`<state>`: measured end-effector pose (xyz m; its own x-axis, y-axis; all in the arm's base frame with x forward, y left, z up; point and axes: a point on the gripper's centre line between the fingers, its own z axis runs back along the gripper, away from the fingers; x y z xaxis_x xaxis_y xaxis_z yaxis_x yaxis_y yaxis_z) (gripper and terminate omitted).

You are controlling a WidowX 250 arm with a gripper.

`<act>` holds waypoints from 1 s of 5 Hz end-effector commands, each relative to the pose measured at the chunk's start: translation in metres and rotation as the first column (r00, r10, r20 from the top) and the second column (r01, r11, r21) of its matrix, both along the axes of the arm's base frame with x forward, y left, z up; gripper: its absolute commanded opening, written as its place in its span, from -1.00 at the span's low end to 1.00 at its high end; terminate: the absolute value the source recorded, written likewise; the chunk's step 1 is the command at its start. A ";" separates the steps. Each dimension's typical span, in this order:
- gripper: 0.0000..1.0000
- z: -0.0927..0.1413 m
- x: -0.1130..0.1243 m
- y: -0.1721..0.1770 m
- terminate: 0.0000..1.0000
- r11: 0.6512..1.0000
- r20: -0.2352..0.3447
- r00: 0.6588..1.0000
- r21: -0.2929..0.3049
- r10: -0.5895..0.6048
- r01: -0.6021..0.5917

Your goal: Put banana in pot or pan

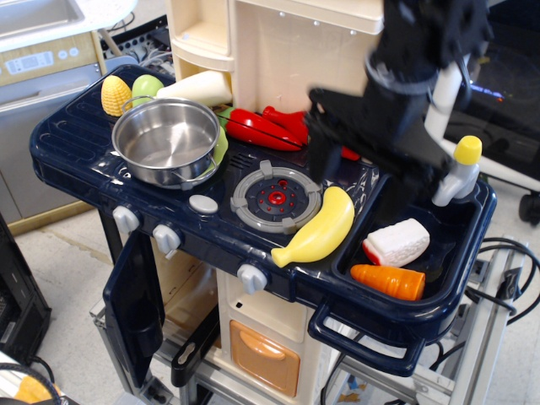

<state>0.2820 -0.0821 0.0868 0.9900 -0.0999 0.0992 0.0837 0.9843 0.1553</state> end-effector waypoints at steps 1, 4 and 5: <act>1.00 -0.020 0.007 0.005 -1.00 0.997 0.061 0.998 -0.071 0.025 -0.021; 1.00 -0.060 0.002 0.033 -1.00 0.996 0.094 0.991 0.003 0.091 -0.091; -1.00 -0.070 0.003 0.033 -1.00 0.990 0.095 0.986 -0.062 0.135 -0.129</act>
<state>0.2818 -0.0446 0.0148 0.9830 0.0574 0.1744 -0.0784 0.9901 0.1160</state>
